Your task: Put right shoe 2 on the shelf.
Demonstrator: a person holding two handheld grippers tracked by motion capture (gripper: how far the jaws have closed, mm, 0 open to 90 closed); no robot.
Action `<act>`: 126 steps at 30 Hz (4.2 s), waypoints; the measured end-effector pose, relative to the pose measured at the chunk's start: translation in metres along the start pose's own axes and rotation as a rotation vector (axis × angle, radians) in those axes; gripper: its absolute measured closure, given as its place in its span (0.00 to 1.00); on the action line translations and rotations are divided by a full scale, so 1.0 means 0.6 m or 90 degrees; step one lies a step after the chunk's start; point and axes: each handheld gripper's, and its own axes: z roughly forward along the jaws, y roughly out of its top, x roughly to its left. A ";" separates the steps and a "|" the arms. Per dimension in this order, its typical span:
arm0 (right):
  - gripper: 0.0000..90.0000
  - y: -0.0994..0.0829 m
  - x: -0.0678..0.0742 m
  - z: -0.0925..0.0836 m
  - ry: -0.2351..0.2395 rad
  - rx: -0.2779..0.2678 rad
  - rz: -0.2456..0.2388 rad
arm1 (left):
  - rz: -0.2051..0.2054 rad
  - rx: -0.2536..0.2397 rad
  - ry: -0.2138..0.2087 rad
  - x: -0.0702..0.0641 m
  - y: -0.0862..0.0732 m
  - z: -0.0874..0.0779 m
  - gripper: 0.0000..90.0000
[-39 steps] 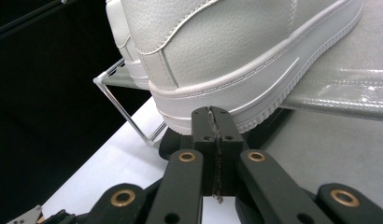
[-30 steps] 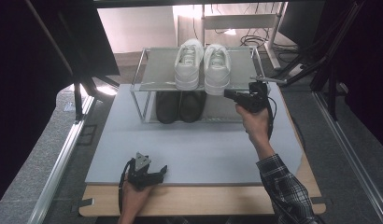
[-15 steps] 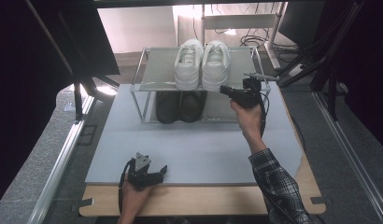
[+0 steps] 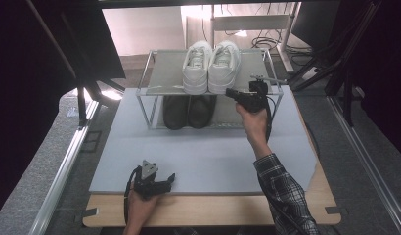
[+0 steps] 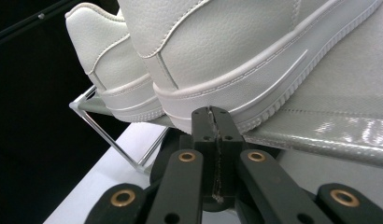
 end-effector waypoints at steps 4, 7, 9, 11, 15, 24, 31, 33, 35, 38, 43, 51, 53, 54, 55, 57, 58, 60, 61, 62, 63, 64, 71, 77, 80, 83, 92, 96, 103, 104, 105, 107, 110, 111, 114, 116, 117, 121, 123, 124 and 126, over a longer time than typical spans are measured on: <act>0.99 0.000 -0.003 0.000 0.007 0.000 0.005 | 0.000 0.000 0.000 0.000 0.000 0.000 0.15; 0.99 0.000 -0.003 -0.001 0.006 0.001 -0.004 | 0.000 0.000 0.000 0.000 0.000 0.000 0.15; 0.99 0.000 -0.005 -0.004 0.012 0.006 -0.003 | 0.000 0.000 0.000 0.000 0.000 0.000 0.15; 0.98 -0.001 -0.006 -0.005 0.012 0.006 -0.002 | 0.000 0.000 0.000 0.000 0.000 0.000 0.15; 0.98 -0.006 -0.011 -0.006 0.019 0.014 -0.001 | 0.001 0.001 0.000 0.000 0.000 0.000 0.15; 0.94 -0.019 -0.020 -0.015 0.026 0.026 -0.013 | 0.001 0.002 0.000 0.000 0.000 0.000 0.15; 0.90 -0.027 -0.026 -0.023 0.022 0.033 -0.029 | 0.001 0.002 0.000 0.000 0.000 0.000 0.15; 0.87 -0.030 -0.028 -0.025 0.019 0.036 -0.030 | 0.001 0.002 0.000 0.000 0.000 0.000 0.15; 0.84 -0.033 -0.031 -0.026 0.019 0.041 -0.035 | 0.001 0.002 0.001 0.000 0.000 0.000 0.15; 0.79 -0.038 -0.034 -0.029 0.014 0.044 -0.046 | 0.001 0.002 0.000 0.000 0.000 0.000 0.15; 0.66 -0.048 -0.033 -0.037 0.010 0.051 -0.077 | 0.001 0.002 0.001 0.000 0.000 0.000 0.15; 0.52 -0.057 -0.031 -0.047 -0.008 0.055 -0.119 | 0.000 0.001 0.000 0.000 0.000 0.000 0.15; 0.49 -0.061 -0.032 -0.053 -0.006 0.058 -0.125 | 0.000 0.001 0.000 0.000 0.000 0.000 0.15; 0.48 -0.063 -0.032 -0.055 -0.007 0.061 -0.128 | 0.000 0.001 0.000 0.000 0.000 0.000 0.15; 0.48 -0.063 -0.032 -0.055 -0.007 0.061 -0.128 | 0.000 0.001 0.000 0.000 0.000 0.000 0.15; 0.45 -0.066 -0.032 -0.060 -0.007 0.065 -0.140 | 0.000 0.001 0.000 0.000 0.000 0.000 0.15; 0.43 -0.069 -0.032 -0.064 -0.008 0.067 -0.147 | 0.000 0.001 0.000 0.000 0.000 0.000 0.15; 0.41 -0.072 -0.032 -0.069 -0.002 0.068 -0.153 | 0.000 0.001 0.001 0.000 0.000 0.000 0.15; 0.41 -0.072 -0.032 -0.069 -0.002 0.068 -0.153 | 0.000 0.001 0.000 0.000 0.000 0.000 0.15; 0.39 -0.076 -0.032 -0.074 0.003 0.072 -0.158 | 0.000 0.001 0.000 0.000 0.000 0.000 0.15; 0.38 -0.077 -0.031 -0.076 0.003 0.071 -0.162 | 0.000 0.001 0.000 0.000 0.000 0.000 0.15; 0.38 -0.077 -0.031 -0.076 0.003 0.071 -0.162 | 0.000 0.001 0.000 0.000 0.000 0.000 0.15; 0.31 -0.093 -0.029 -0.092 0.014 0.089 -0.189 | 0.000 0.001 0.000 0.000 0.000 0.000 0.15; 0.26 -0.109 -0.032 -0.109 0.019 0.100 -0.203 | 0.000 0.001 0.001 0.000 0.000 0.000 0.15; 0.24 -0.114 -0.033 -0.115 0.017 0.106 -0.211 | 0.003 0.001 0.001 0.000 0.000 0.000 0.15; 0.23 -0.122 -0.036 -0.122 0.011 0.117 -0.221 | 0.002 0.001 0.001 0.000 0.000 0.000 0.15; 0.16 -0.155 -0.044 -0.140 -0.012 0.138 -0.270 | -0.001 0.000 0.001 -0.001 0.000 0.000 0.15; 0.15 -0.172 -0.051 -0.149 -0.017 0.150 -0.290 | 0.000 0.001 0.001 -0.001 0.000 0.000 0.15; 0.10 -0.202 -0.066 -0.164 -0.029 0.155 -0.300 | 0.000 0.001 0.001 0.000 0.000 0.000 0.15; 0.08 -0.210 -0.071 -0.168 -0.029 0.152 -0.292 | 0.000 0.001 0.001 0.000 0.000 0.000 0.15; 0.07 -0.216 -0.073 -0.170 -0.032 0.154 -0.290 | 0.000 0.001 0.001 0.000 0.000 0.000 0.15; 0.06 -0.222 -0.076 -0.172 -0.031 0.155 -0.285 | 0.000 0.001 0.001 0.000 0.000 0.000 0.15; 0.05 -0.245 -0.087 -0.180 -0.038 0.158 -0.277 | 0.000 0.001 0.001 -0.001 0.000 0.000 0.15; 0.05 -0.250 -0.090 -0.182 -0.039 0.156 -0.274 | 0.000 0.001 0.001 -0.001 0.000 0.000 0.15; 0.05 -0.261 -0.096 -0.185 -0.041 0.157 -0.273 | 0.000 0.001 0.001 -0.001 0.000 0.000 0.15; 0.05 -0.269 -0.100 -0.187 -0.044 0.157 -0.274 | 0.000 0.001 0.001 -0.001 0.000 0.000 0.15; 0.04 -0.274 -0.103 -0.187 -0.044 0.158 -0.275 | 0.000 0.001 0.001 -0.001 0.000 0.000 0.15; 0.04 -0.292 -0.109 -0.189 -0.047 0.168 -0.279 | 0.000 0.001 0.001 -0.001 0.000 0.000 0.15; 0.04 -0.301 -0.111 -0.189 -0.049 0.175 -0.286 | 0.000 0.001 0.001 -0.001 0.000 0.000 0.15; 0.04 -0.309 -0.112 -0.189 -0.057 0.179 -0.292 | 0.000 0.001 0.001 -0.001 0.000 0.000 0.15; 0.04 -0.318 -0.115 -0.188 -0.057 0.184 -0.289 | 0.000 0.001 0.001 -0.001 0.000 0.000 0.15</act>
